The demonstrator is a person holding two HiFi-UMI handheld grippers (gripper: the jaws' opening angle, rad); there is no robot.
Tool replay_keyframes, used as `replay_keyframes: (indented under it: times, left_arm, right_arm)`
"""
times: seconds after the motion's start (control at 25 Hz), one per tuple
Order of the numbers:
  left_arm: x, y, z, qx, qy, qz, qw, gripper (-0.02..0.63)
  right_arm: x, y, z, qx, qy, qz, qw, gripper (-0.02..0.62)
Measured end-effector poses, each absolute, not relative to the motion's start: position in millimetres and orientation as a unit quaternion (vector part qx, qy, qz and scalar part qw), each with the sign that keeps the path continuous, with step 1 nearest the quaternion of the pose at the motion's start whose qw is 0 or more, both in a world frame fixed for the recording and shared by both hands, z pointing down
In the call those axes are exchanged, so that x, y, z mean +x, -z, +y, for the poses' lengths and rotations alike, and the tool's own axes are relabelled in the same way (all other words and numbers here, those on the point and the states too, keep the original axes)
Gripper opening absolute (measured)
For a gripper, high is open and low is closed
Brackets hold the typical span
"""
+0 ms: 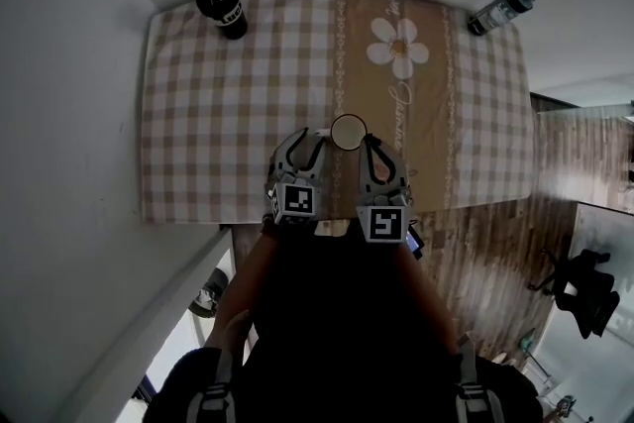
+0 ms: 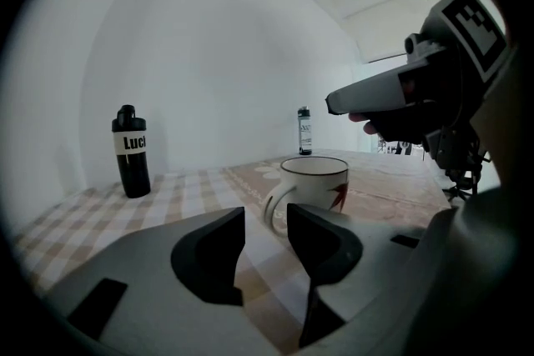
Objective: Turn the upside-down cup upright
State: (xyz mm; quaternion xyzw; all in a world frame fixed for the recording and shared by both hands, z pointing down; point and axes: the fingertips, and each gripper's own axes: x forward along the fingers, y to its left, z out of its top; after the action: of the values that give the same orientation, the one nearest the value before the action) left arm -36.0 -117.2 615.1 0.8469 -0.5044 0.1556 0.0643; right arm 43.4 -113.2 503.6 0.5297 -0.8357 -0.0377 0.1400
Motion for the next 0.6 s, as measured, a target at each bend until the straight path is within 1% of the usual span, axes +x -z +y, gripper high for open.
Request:
replay_keyframes:
  times: [0.2, 0.32, 0.52, 0.6]
  left_arm:
    - [-31.2, -621.7, -119.2, 0.839, -0.166, -0.515, 0.063, 0.168]
    - [-30.7, -623.0, -122.9, 0.835, -0.163, -0.521, 0.07, 0.148]
    - [-32.9, -631.1, -128.5, 0.83, -0.161, -0.526, 0.086, 0.14]
    - [-32.9, -632.8, -130.2, 0.83, -0.161, -0.526, 0.094, 0.132]
  right_arm:
    - [37.4, -508.0, -113.4, 0.5, 0.037, -0.852, 0.148, 0.006]
    - [38.1, -506.8, -114.6, 0.499, 0.031, -0.855, 0.14, 0.006]
    - [42.5, -506.4, -114.7, 0.496, 0.047, -0.853, 0.156, 0.006]
    - [44.9, -504.8, -115.2, 0.501, 0.045, -0.851, 0.152, 0.006]
